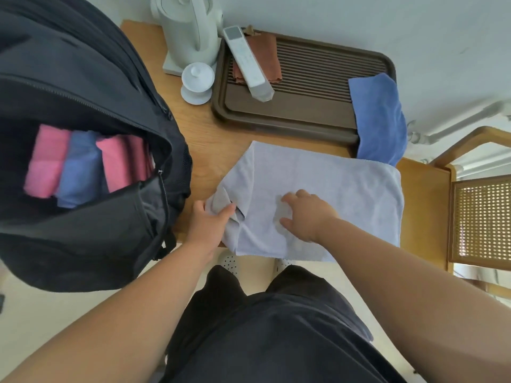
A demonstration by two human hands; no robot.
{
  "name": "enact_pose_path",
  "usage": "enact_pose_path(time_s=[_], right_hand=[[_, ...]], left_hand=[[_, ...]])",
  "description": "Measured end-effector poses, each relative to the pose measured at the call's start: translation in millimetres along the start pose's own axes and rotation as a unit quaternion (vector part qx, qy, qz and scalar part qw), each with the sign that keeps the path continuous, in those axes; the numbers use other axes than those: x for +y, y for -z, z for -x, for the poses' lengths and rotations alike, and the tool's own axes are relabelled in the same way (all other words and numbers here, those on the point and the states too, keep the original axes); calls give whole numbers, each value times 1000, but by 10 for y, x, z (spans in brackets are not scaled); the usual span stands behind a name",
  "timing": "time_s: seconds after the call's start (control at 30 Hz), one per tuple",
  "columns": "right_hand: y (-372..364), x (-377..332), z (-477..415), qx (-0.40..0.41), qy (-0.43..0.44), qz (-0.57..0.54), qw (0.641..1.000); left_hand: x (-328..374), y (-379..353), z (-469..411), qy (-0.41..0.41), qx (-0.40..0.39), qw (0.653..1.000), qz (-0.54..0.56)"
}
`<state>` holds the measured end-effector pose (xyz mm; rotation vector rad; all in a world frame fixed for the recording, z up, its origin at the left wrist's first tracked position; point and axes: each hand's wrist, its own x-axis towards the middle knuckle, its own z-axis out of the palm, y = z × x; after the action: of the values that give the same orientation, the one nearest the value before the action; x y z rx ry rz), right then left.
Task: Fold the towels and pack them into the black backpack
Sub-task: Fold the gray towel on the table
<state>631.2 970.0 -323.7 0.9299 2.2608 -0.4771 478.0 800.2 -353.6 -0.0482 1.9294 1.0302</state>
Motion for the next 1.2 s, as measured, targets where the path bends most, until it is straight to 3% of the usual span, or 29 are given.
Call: enact_pose_path(time_s=[0.1,0.2,0.37,0.57,0.7,0.8,0.87,0.97,1.07,1.2], right_hand=[[80,-295,-151,21,103,-34,994],[121,-558,-296,4,167,0,986],[154,-746,-395,-43,181,167,968],[52,-720,-430,19,180,124,976],[92,-635,-412,50,184,1,982],[181,-622,-359,100,127,-164,973],[275,-646,-327,111,40,-332,936],[421,-696,-340,112,-56,-532,838],[559,-753,-395,125,-86,-568,809],[743,-885,-520,133,-96,-533,830]], left_hand=[[-96,-8,32,-24,34,995,-89],[-180,16,23,-93,58,974,-199],[-222,-30,11,-168,67,923,-339],[-116,-108,-25,-165,108,902,-385],[-59,-77,-66,-172,111,895,-396],[-26,-30,-79,-198,114,897,-378],[-2,3,-58,-224,121,891,-375],[12,70,22,-272,112,880,-372],[21,144,130,-270,72,886,-370],[23,259,247,-257,42,905,-335]])
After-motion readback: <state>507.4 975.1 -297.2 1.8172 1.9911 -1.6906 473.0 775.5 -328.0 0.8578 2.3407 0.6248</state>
